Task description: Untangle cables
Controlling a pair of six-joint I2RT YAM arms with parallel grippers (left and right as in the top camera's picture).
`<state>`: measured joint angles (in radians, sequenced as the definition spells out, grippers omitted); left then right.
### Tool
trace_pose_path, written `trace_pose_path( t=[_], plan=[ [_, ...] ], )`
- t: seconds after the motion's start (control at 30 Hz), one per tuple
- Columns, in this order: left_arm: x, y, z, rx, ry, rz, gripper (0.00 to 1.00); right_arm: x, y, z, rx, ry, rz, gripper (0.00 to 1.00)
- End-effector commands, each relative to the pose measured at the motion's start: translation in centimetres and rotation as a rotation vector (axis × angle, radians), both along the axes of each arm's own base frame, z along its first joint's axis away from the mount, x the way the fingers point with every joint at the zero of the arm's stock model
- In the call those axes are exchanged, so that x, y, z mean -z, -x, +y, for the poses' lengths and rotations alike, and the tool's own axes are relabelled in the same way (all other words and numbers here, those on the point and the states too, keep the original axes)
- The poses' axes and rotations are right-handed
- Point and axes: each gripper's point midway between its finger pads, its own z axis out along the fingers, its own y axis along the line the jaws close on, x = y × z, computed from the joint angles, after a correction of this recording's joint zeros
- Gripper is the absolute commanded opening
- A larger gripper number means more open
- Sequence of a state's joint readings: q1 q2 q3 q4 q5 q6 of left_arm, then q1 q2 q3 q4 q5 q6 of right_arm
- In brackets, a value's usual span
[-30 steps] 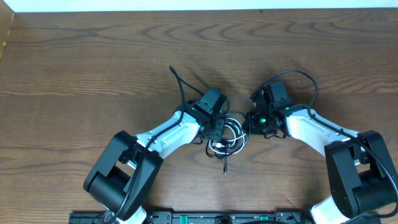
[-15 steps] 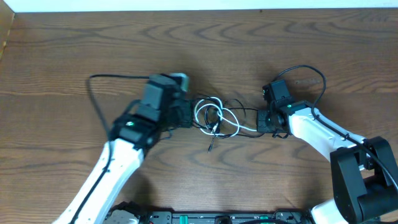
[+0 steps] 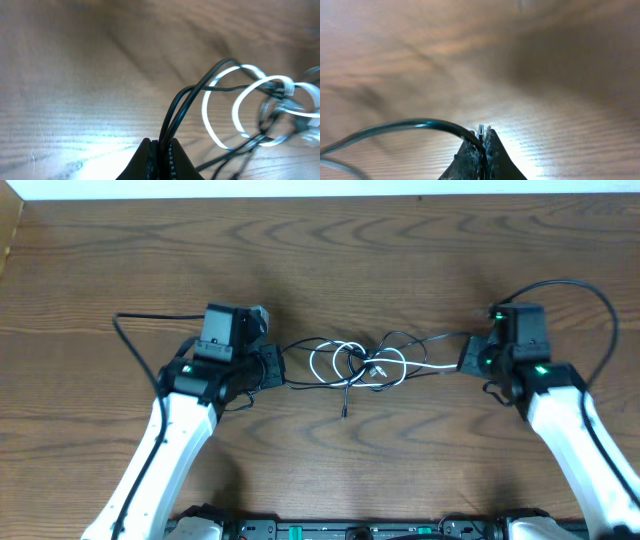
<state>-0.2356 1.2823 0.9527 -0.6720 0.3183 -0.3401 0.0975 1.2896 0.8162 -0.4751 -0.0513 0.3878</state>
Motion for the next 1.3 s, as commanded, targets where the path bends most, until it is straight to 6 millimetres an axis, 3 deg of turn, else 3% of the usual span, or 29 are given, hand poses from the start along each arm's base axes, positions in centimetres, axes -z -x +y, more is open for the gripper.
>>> trace_pose_path(
  t=[0.0, 0.1, 0.13, 0.23, 0.27, 0.33, 0.47, 0.57, 0.8, 0.93, 1.07, 1.13, 1.23, 1.27],
  plan=[
    [1.6, 0.5, -1.2, 0.028, 0.047, 0.083, 0.07, -2.8, 0.1, 0.2, -0.002, -0.039, -0.087, 0.01],
    [2.0, 1.3, -3.7, 0.105, 0.148, 0.140, 0.07, -3.9, 0.4, 1.5, -0.056, -0.086, -0.114, 0.01],
    [1.4, 1.9, -6.1, 0.212, 0.247, 0.140, 0.07, -3.9, 0.7, 2.6, -0.113, -0.113, -0.110, 0.02],
    [-0.7, 2.9, -9.9, 0.412, 0.419, 0.094, 0.07, -3.4, 1.4, 4.1, -0.175, -0.155, -0.071, 0.24],
    [-1.1, 3.1, -10.6, 0.444, 0.443, 0.079, 0.08, -3.0, 1.8, 4.7, -0.201, -0.164, -0.051, 0.33],
    [-1.3, 3.0, -11.7, 0.481, 0.432, 0.041, 0.07, -2.3, 2.5, 5.6, -0.264, -0.163, -0.019, 0.40],
    [-1.5, 3.4, -12.7, 0.519, 0.434, 0.022, 0.07, -0.9, 3.2, 6.6, -0.294, -0.160, 0.039, 0.41],
    [-3.4, 4.4, -14.6, 0.612, 0.543, -0.003, 0.07, 0.0, 3.6, 7.8, -0.332, -0.166, 0.077, 0.41],
    [-7.9, 5.3, -17.7, 0.811, 0.712, -0.172, 0.07, 3.2, 4.7, 11.0, -0.429, -0.160, 0.176, 0.40],
    [-8.1, 5.3, -17.9, 0.818, 0.712, -0.185, 0.07, 4.8, 4.8, 12.1, -0.458, -0.154, 0.207, 0.40],
    [-7.2, 4.5, -17.6, 0.773, 0.656, -0.185, 0.07, 6.9, 4.7, 12.4, -0.462, -0.143, 0.254, 0.18],
    [-6.1, 4.0, -17.2, 0.729, 0.602, -0.172, 0.07, 7.8, 4.8, 12.1, -0.454, -0.129, 0.280, 0.16],
    [-4.0, 3.4, -16.1, 0.647, 0.493, -0.126, 0.07, 9.4, 5.1, 11.5, -0.435, -0.096, 0.325, 0.01],
    [-3.1, 3.1, -15.5, 0.615, 0.447, -0.110, 0.07, 9.9, 5.2, 11.3, -0.429, -0.084, 0.341, 0.01]
  ],
)
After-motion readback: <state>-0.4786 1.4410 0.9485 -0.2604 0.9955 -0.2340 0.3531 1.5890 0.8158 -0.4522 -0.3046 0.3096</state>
